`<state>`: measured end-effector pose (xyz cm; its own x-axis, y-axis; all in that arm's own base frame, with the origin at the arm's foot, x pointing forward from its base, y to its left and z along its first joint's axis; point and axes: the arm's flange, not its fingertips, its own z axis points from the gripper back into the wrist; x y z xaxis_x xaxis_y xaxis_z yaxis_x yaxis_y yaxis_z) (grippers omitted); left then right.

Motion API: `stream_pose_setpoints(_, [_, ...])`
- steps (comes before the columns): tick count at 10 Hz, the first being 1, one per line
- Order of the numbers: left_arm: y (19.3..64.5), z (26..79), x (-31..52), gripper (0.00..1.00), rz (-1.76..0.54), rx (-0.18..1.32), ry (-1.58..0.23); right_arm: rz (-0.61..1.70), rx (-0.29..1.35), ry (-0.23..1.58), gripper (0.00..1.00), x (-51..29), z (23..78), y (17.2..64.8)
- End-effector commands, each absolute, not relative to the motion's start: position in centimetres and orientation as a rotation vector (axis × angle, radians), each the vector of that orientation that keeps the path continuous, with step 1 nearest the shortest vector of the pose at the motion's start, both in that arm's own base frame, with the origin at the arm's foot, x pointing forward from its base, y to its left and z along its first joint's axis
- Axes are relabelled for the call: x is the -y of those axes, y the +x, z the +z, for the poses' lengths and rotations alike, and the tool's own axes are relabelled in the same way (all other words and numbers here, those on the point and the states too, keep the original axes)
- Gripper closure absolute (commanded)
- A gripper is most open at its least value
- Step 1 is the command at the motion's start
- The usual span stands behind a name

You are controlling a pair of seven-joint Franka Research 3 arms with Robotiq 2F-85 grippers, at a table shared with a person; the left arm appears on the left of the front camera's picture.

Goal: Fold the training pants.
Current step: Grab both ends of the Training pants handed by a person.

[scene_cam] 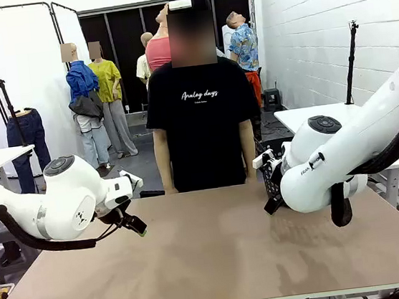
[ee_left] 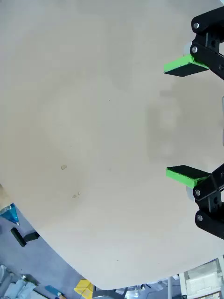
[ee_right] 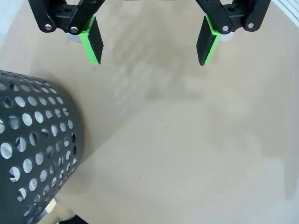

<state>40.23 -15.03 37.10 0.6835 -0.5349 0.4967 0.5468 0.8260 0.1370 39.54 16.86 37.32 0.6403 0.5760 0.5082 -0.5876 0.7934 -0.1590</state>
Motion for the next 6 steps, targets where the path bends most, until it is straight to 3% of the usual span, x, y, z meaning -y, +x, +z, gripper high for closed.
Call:
stream_pose_setpoints(1, [40.23,37.10,15.04,0.00,-0.606,0.550,-0.023,0.664,0.572,0.022,0.00,-16.86,37.32,39.54])
stream_pose_setpoints(6, [40.23,37.10,15.04,0.00,-0.606,0.550,-0.023,0.664,0.572,0.022,0.00,-16.86,37.32,39.54])
